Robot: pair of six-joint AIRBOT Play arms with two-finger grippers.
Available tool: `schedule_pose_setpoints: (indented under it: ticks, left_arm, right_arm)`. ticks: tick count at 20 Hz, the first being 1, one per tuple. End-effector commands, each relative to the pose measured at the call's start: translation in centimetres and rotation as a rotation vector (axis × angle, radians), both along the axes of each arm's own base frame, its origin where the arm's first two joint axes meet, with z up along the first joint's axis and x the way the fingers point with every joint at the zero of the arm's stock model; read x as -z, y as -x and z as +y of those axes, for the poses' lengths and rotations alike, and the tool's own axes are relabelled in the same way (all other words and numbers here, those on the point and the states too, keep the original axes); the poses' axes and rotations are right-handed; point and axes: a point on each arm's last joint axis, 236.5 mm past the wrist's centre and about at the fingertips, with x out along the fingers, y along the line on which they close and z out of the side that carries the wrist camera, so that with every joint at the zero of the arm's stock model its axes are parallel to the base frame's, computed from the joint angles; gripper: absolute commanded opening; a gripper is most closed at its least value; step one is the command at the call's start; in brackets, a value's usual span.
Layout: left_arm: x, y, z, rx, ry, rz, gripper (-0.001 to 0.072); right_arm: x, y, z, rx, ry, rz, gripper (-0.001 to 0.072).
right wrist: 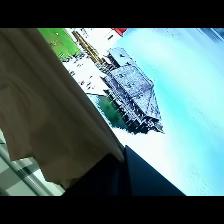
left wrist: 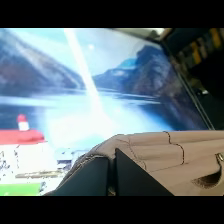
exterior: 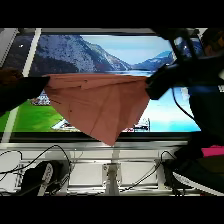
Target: Fold the clothes and pants, and hang the long-sleeved shirts on hangers.
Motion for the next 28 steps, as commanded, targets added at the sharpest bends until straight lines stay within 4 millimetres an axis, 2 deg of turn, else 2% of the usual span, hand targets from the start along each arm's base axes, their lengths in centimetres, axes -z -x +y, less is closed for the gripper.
schedule_pose_setpoints:
  ticks: [1,5,8,10,12,15,16,17,18,20,21,22,23,24,28]
  left_arm:
    - [7.9,-3.3,3.8,-0.181,0.061,0.132,0.0011]
    - [15.2,-5.9,5.6,-0.256,0.096,0.297,0.0013]
    - [20.6,-9.2,7.3,-0.334,0.047,0.345,0.0015]
    - [23.3,-10.8,7.2,-0.34,0.033,0.352,0.0025]
    - [24.3,-11.8,6.5,-0.332,0.078,0.348,0.0025]
    - [24.3,-12.4,6.3,-0.299,0.049,0.303,0.0025]
    - [24.3,-12.3,5.9,-0.272,0.04,0.297,0.0057]
    - [24.2,-12.1,5.3,-0.249,0.045,0.299,0.0188]
    - [24.2,-11.8,4.7,-0.22,0.051,0.304,0.0244]
    - [24.0,-11.4,3.5,-0.169,0.074,0.312,0.0245]
    - [24.0,-11.1,3.0,-0.146,0.076,0.316,0.0302]
    - [24.2,-10.8,2.7,-0.125,0.061,0.321,0.0424]
    - [24.5,-10.6,2.7,-0.112,0.037,0.325,0.0467]
    - [24.8,-10.3,2.5,-0.094,0.012,0.329,0.0488]
    - [25.0,-10.0,1.5,-0.039,0.026,0.347,0.0486]
  right_arm:
    - [5.4,-6.3,1.0,0.046,0.066,0.034,0.0006]
    - [12.4,-13.6,3.6,0.062,0.06,0.022,0.0007]
    - [16.9,-17.8,6.4,0.053,0.015,-0.019,0.0008]
    - [18.9,-19.9,7.6,0.051,-0.009,-0.059,0.0007]
    - [19.5,-21.6,8.3,0.049,-0.028,-0.114,0.0008]
    - [17.5,-24.3,7.9,0.069,-0.075,-0.237,0.0008]
    - [16.9,-25.1,7.4,0.091,-0.097,-0.263,0.0008]
    - [16.5,-25.9,6.5,0.126,-0.12,-0.277,0.0008]
    - [16.3,-26.6,5.2,0.183,-0.152,-0.275,0.0008]
    - [16.4,-27.9,1.7,0.352,-0.24,-0.231,0.0009]
    - [16.5,-28.4,0.1,0.43,-0.284,-0.209,0.0038]
    - [16.6,-28.7,-1.4,0.504,-0.333,-0.179,0.0293]
    - [16.9,-28.5,-2.7,0.555,-0.353,-0.142,0.0575]
    - [17.5,-28.0,-3.9,0.591,-0.347,-0.095,0.06]
    - [20.3,-24.0,-9.9,0.696,-0.196,0.105,0.0591]
